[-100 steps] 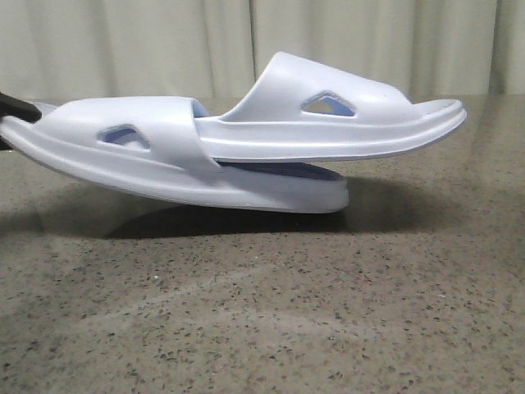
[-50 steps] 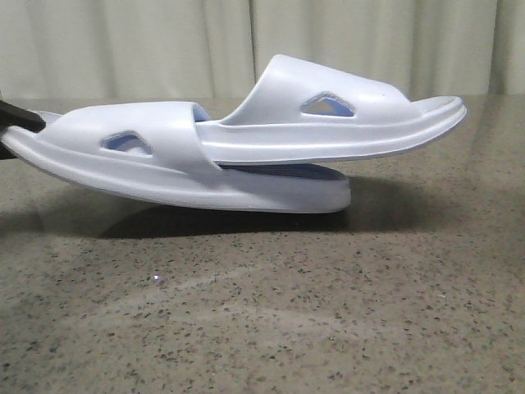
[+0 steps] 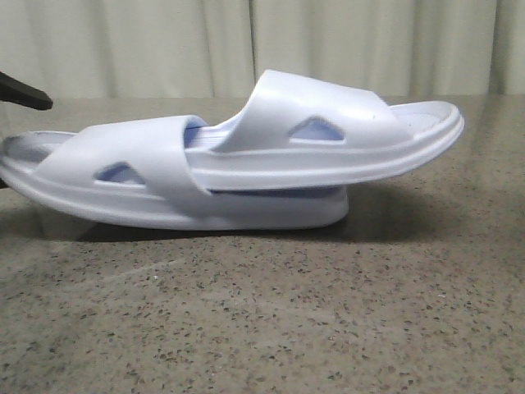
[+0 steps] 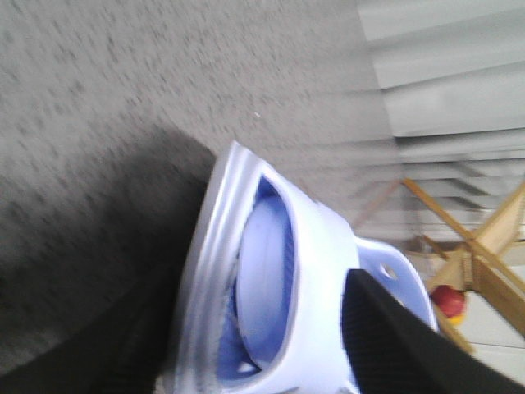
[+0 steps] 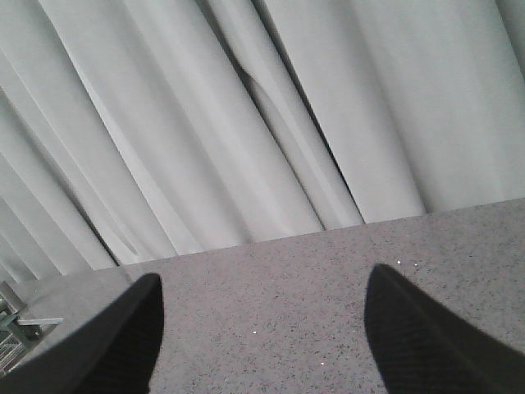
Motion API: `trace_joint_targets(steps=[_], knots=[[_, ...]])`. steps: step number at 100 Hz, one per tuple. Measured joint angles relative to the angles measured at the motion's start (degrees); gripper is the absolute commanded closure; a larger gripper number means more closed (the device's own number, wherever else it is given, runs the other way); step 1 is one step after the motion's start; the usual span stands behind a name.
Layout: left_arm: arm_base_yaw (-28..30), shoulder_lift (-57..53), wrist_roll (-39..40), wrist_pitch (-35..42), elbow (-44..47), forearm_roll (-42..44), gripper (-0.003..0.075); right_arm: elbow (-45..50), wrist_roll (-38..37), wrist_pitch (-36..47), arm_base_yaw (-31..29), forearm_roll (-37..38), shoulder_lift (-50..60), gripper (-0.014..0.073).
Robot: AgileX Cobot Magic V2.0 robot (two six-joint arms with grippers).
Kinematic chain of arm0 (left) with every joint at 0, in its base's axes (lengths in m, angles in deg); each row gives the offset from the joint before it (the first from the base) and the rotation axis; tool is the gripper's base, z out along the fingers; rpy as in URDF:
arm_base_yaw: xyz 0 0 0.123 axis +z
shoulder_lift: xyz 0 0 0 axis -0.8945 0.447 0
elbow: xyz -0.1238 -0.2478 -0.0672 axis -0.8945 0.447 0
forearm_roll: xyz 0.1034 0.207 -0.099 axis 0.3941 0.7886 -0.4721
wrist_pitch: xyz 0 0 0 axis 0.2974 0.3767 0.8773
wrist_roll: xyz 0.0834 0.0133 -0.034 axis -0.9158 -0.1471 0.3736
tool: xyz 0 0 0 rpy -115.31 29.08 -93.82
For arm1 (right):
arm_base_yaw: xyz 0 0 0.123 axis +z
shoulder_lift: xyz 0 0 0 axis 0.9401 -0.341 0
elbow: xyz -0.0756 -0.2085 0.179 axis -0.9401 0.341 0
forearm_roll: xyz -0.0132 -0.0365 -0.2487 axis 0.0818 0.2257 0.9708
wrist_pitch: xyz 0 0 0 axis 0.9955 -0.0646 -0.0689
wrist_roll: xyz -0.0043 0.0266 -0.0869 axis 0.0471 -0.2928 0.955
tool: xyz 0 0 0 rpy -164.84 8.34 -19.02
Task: Insert blue slippers together front up
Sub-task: 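Lower the nested slippers onto the table and open both grippers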
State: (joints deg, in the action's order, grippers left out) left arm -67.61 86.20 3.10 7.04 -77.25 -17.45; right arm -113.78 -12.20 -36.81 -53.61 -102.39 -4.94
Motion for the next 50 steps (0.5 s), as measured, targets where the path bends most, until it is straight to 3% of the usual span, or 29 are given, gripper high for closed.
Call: trace_joint_targets(steps=[50], knots=[[0.0, -3.1, -21.0, 17.2, -2.6, -0.9, 0.0253, 0.8, 0.2, 2.6, 0.0, 1.5, 0.0, 0.0147]])
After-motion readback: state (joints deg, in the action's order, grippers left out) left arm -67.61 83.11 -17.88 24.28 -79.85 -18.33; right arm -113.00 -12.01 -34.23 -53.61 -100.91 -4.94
